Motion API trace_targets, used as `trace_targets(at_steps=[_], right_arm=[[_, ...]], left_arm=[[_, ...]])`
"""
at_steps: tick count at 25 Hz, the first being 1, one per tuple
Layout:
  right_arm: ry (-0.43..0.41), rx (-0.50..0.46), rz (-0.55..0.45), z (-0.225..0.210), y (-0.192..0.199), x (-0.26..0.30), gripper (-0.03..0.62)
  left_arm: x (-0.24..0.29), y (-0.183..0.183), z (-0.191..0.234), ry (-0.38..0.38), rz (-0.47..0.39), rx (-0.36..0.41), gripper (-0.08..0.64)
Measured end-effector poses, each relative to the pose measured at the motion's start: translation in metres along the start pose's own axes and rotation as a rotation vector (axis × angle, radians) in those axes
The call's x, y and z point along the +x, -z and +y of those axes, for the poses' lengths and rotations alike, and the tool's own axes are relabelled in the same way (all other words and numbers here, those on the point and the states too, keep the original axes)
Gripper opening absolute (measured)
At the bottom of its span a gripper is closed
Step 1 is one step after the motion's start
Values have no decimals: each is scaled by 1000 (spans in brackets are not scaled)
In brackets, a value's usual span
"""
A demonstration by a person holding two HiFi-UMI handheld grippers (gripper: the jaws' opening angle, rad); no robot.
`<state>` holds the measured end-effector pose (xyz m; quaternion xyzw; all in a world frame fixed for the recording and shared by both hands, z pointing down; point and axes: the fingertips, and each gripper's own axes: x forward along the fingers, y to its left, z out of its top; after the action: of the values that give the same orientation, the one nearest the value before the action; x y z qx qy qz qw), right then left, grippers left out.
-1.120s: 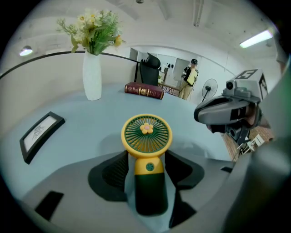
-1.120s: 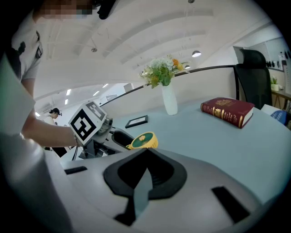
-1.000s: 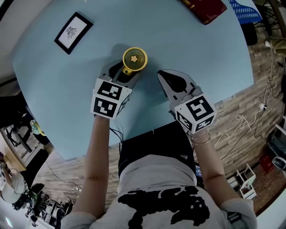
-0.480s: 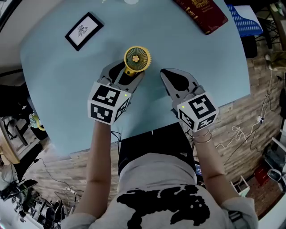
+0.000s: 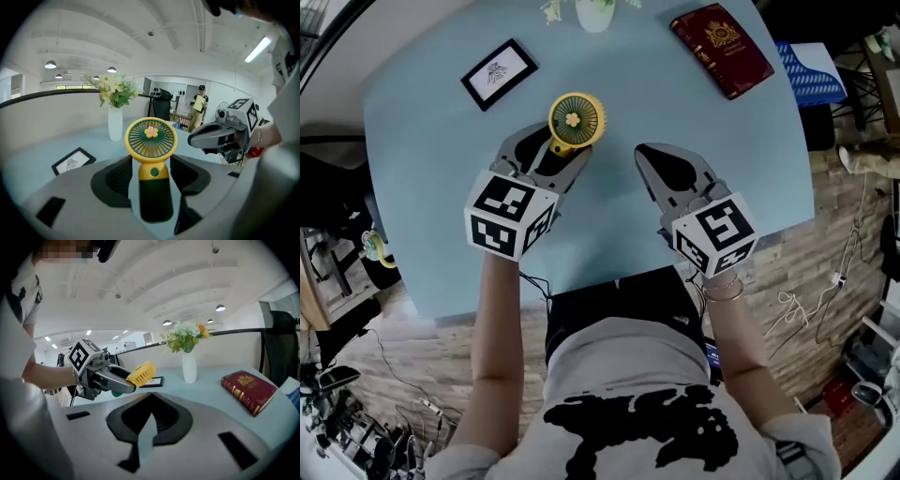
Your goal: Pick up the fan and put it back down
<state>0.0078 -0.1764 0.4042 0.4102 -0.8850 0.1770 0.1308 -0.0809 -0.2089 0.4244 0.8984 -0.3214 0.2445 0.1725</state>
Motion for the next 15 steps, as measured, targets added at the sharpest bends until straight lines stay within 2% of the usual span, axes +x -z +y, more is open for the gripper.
trace_targets(at_steps=[7,10,15], right_arm=[[-35,-78,-54,8,-41,-2,5],[-53,-129,-59,12,-54,-4,5],[-85,-160,-114,21,-80,-14,5]], left_arm=[[-30,-37,2,-58,-65,81,264],[-41,-49,2,-77,-83,101,264],[-57,-68,0,-118,-129,111,264]])
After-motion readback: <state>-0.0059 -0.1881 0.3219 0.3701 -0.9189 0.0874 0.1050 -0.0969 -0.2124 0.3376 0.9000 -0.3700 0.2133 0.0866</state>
